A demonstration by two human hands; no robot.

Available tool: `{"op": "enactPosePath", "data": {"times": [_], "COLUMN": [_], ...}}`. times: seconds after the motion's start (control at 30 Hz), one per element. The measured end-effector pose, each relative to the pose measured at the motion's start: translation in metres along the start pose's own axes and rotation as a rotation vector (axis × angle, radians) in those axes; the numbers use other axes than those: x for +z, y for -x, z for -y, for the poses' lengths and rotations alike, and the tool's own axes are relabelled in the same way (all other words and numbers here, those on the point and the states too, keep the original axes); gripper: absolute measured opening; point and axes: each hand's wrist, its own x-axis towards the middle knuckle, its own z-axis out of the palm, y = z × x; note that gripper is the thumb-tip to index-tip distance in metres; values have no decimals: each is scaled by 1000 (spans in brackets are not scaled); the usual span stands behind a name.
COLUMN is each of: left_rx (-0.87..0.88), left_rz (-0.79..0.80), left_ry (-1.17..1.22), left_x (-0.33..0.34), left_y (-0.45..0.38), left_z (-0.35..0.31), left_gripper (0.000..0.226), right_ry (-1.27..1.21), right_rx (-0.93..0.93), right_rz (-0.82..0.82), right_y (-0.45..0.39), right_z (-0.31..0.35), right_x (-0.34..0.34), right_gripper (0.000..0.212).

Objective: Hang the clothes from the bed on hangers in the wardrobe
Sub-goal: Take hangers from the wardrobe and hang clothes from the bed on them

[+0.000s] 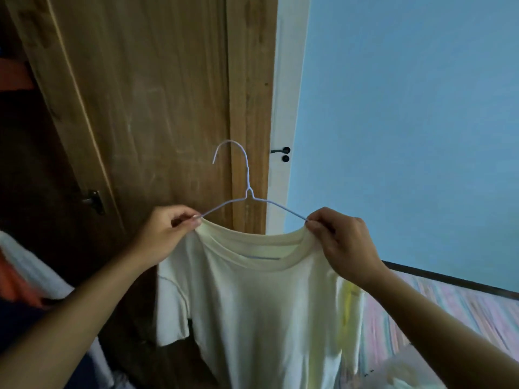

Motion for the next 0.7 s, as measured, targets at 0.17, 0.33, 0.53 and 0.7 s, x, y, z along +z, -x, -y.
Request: {"op": "enactPosePath", "data": {"times": [0.17,0.33,0.53,0.7], "left_rx": [119,225,276,292], "left_rz": [98,215,378,530], "left_ry": [62,139,196,245], "left_x": [30,60,100,132], "left_y": [-10,-18,-22,-17], "left_z": [-22,-45,-60,-72], "left_gripper": [12,9,8,14], "right_ry": [75,115,228,319], "right_rx": [173,291,416,523], "right_rz": [66,31,-82,-162], "right_y": [10,36,82,123], "right_z": [-12,-11,1,22], "right_x": [-27,-53,-85,-108], "right_gripper": [16,14,14,19]}}
